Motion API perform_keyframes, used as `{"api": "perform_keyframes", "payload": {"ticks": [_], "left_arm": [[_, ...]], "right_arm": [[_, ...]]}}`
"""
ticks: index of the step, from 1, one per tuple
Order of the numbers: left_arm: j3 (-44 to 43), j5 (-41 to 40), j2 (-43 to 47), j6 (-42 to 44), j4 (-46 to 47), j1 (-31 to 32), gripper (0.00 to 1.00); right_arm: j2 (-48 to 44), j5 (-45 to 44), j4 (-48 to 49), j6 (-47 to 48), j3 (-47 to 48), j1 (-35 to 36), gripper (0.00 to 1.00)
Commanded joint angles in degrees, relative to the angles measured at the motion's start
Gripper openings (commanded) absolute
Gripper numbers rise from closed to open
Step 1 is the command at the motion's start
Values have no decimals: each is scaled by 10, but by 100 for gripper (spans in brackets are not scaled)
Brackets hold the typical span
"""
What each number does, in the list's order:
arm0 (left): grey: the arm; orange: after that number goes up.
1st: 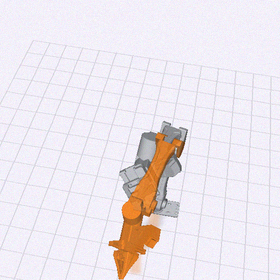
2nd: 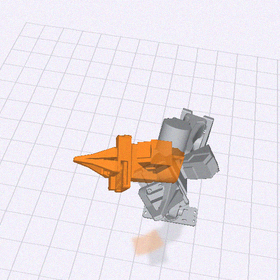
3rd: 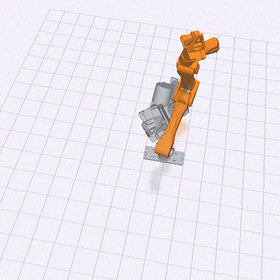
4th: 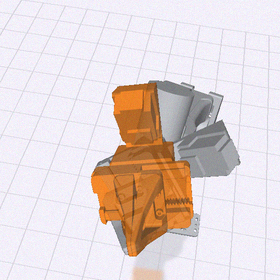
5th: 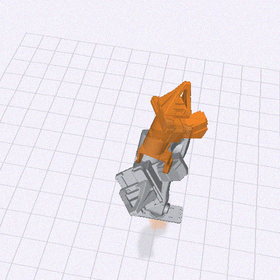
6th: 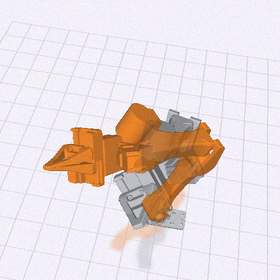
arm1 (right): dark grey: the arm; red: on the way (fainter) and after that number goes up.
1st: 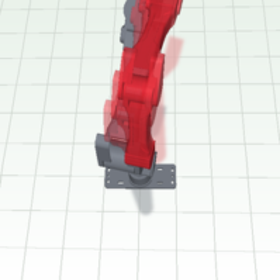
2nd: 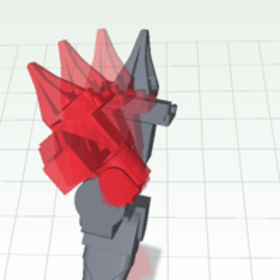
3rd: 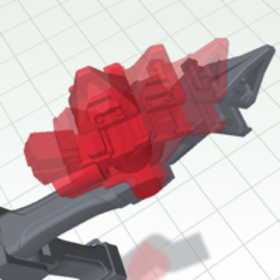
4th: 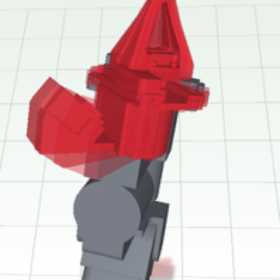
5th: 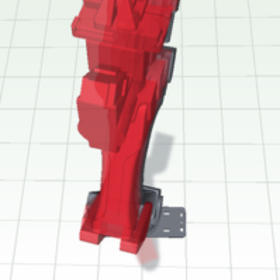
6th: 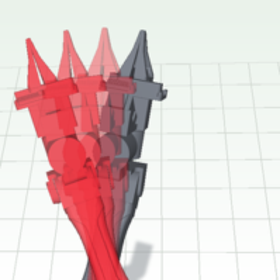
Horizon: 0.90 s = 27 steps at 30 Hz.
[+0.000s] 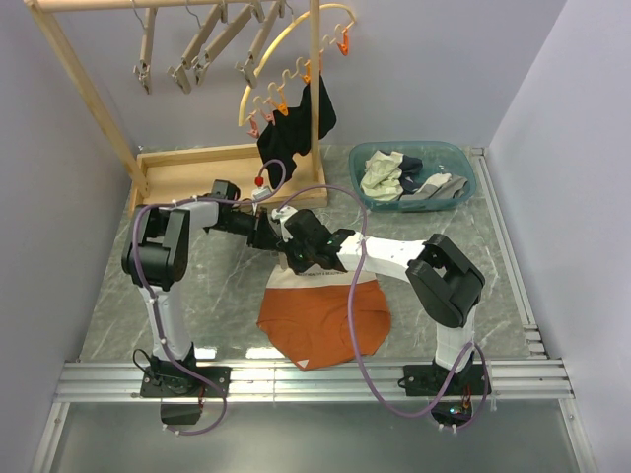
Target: Clip the underwear to the hanger
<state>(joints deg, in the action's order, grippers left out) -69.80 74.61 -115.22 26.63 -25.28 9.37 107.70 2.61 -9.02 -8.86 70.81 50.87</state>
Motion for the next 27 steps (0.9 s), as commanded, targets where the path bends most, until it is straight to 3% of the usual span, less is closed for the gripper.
{"api": "perform_keyframes", "payload": {"ticks": [1, 5, 6, 9, 10, 24, 27], "left_arm": [[-38, 62, -12, 81, -72, 5, 1], [-81, 79, -49, 207, -210, 3, 0], [-107, 83, -59, 242, -295, 3, 1], [-158, 96, -103, 406, -431, 3, 1], [-168, 102, -115, 487, -522, 1, 1], [-173, 113, -138, 498, -530, -7, 1], [-171, 114, -135, 499, -529, -7, 6]], "right_arm": [[-25, -10, 21, 8, 2, 0, 0], [-27, -14, 20, 9, 2, -1, 0], [-28, -14, 20, 9, 1, -2, 0], [-28, -15, 20, 10, 1, -2, 0], [-28, -15, 19, 10, 3, -2, 0], [-29, -9, 8, 5, 19, -2, 0], [-30, -12, 7, 4, 21, -2, 0]]}}
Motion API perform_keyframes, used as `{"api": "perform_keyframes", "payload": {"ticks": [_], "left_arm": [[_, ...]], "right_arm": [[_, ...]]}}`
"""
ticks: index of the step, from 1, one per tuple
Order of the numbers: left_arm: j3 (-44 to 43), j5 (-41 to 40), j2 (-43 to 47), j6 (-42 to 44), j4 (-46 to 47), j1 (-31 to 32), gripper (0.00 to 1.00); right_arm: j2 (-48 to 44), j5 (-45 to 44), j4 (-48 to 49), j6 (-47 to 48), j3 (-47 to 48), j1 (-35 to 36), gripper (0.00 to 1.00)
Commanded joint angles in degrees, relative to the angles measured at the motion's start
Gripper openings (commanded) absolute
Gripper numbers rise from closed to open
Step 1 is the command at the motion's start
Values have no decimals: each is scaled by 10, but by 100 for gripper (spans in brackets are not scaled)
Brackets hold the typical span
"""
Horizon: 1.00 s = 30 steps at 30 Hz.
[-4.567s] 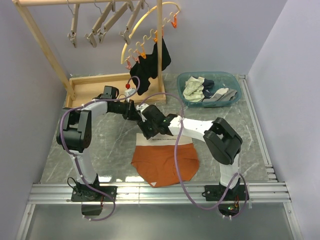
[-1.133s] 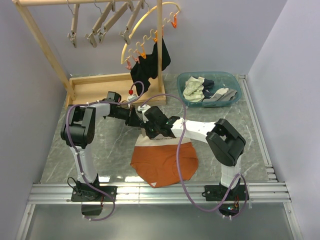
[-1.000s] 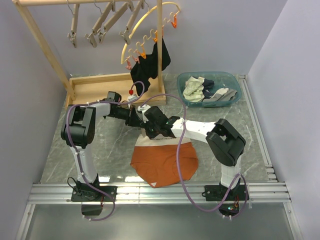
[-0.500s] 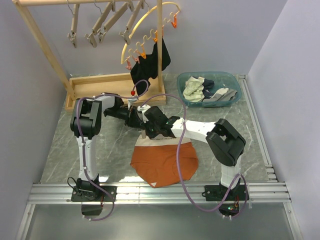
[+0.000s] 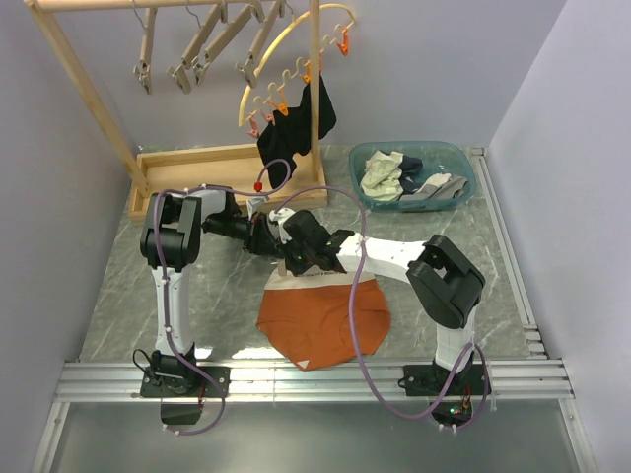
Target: Clip the underwear to the hanger
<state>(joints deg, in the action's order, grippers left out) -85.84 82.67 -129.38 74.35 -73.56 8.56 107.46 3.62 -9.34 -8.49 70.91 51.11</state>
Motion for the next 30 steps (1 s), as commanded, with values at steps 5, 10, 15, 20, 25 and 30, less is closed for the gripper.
{"api": "perform_keyframes", "payload": {"ticks": [5, 10, 15, 20, 25, 30], "left_arm": [[-10, 34, 5, 22, -47, 1, 31], [-11, 34, 4, 22, -47, 1, 41], [-11, 34, 5, 21, -48, 1, 51], [-24, 32, 2, 12, -48, -4, 64], [-70, -15, 3, -60, -16, -27, 70], [96, -227, 156, -485, 442, -33, 71]], "right_arm": [[-27, -22, 9, 1, 21, -5, 0], [-29, -20, 9, 1, 20, -5, 0], [-30, -20, 10, 2, 19, -5, 0], [-25, -18, 10, 3, 16, -5, 0], [-18, -16, 6, 4, 19, -5, 0], [-8, -17, -2, 1, 29, -5, 0]]}}
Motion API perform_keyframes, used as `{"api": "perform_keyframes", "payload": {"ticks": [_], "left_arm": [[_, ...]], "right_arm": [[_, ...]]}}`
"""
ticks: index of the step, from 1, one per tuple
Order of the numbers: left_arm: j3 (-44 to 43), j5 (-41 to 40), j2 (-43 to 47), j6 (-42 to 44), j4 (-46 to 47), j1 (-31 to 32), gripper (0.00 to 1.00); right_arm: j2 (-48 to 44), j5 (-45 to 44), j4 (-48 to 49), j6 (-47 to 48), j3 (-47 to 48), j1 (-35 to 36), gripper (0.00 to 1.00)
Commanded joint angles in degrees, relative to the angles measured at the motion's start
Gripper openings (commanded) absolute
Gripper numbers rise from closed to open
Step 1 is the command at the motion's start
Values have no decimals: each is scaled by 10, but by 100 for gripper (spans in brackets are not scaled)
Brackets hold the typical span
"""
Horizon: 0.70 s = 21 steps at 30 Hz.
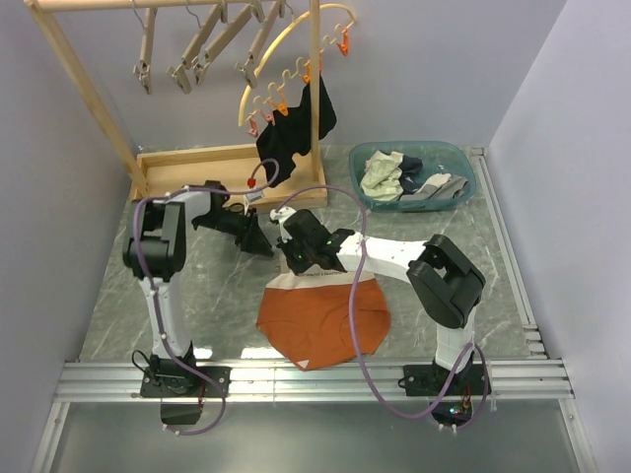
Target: Clip the underwear to the hanger
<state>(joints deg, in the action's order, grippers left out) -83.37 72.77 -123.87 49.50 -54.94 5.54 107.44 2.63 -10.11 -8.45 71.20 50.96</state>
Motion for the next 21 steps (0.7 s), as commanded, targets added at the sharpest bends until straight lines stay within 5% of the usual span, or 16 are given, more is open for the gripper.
{"api": "perform_keyframes", "payload": {"ticks": [1, 4, 7, 10, 17, 21], "left_arm": [[78, -120, 120, -228, 237, -7, 72], [22, -116, 96, -153, 97, -19, 73], [63, -114, 145, -167, 133, -46, 79], [107, -146, 220, -158, 147, -55, 87], [163, -217, 377, -126, 160, -69, 99], [196, -249, 476, -125, 203, -63, 99]], "right_arm": [[-10, -10, 5, 2, 25, -3, 0], [-9, -11, 4, 3, 25, -3, 0], [-7, -15, 0, 8, 26, -4, 9], [-20, -17, -3, 14, 24, -9, 34], [-80, 19, -54, 22, 42, -50, 57], [-127, 66, -93, 19, 33, -113, 58]]}}
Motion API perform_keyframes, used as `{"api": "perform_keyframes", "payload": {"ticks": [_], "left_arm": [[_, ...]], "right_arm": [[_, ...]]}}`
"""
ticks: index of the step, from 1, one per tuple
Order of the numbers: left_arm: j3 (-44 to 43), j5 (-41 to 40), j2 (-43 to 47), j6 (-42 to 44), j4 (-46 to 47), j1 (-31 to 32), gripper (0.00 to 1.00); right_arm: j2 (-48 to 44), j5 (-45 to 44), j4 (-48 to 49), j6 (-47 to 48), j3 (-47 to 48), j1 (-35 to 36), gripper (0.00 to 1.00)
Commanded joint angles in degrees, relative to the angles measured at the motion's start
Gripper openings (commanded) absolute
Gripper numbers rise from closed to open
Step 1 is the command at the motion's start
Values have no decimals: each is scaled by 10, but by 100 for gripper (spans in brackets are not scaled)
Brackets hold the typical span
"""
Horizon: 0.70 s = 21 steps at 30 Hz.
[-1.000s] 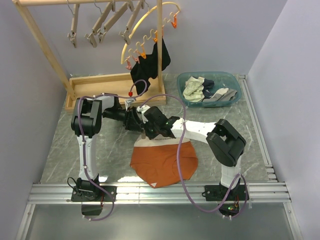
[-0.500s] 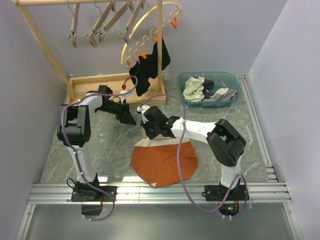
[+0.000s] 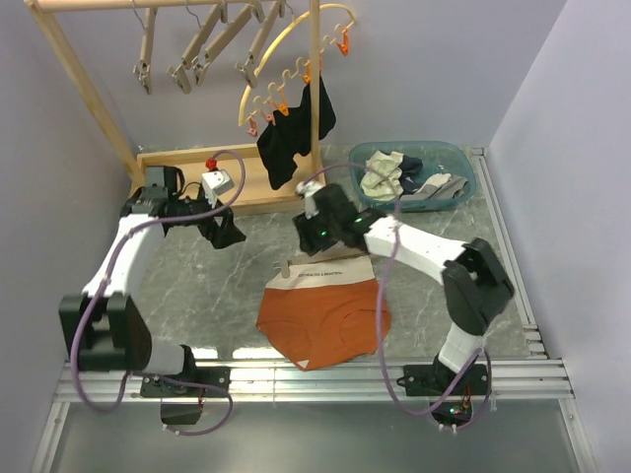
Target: Clip the underwear to the hanger
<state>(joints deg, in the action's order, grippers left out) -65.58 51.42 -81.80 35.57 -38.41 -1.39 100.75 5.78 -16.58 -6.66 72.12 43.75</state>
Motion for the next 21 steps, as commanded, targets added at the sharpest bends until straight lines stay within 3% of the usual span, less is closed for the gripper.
{"api": "perform_keyframes", "payload": {"ticks": [1, 4, 9, 14, 17, 21], "left_arm": [[32, -45, 68, 20, 42, 9, 99], [66, -116, 116, 45, 66, 62, 99], [124, -224, 164, -35, 168, 175, 99], [142, -347, 154, -86, 277, 277, 99], [152, -349, 147, -62, 317, 317, 99], [131, -289, 113, -55, 339, 331, 99]], "right_arm": [[-78, 49, -42, -1, 20, -58, 58], [-109, 85, -65, 1, -3, -117, 57], [-128, 130, -89, 18, -47, -211, 52], [-99, 177, -125, 21, -49, -306, 50], [-78, 198, -128, 20, -50, -347, 47], [-44, 228, -123, 19, -54, -386, 41]]}}
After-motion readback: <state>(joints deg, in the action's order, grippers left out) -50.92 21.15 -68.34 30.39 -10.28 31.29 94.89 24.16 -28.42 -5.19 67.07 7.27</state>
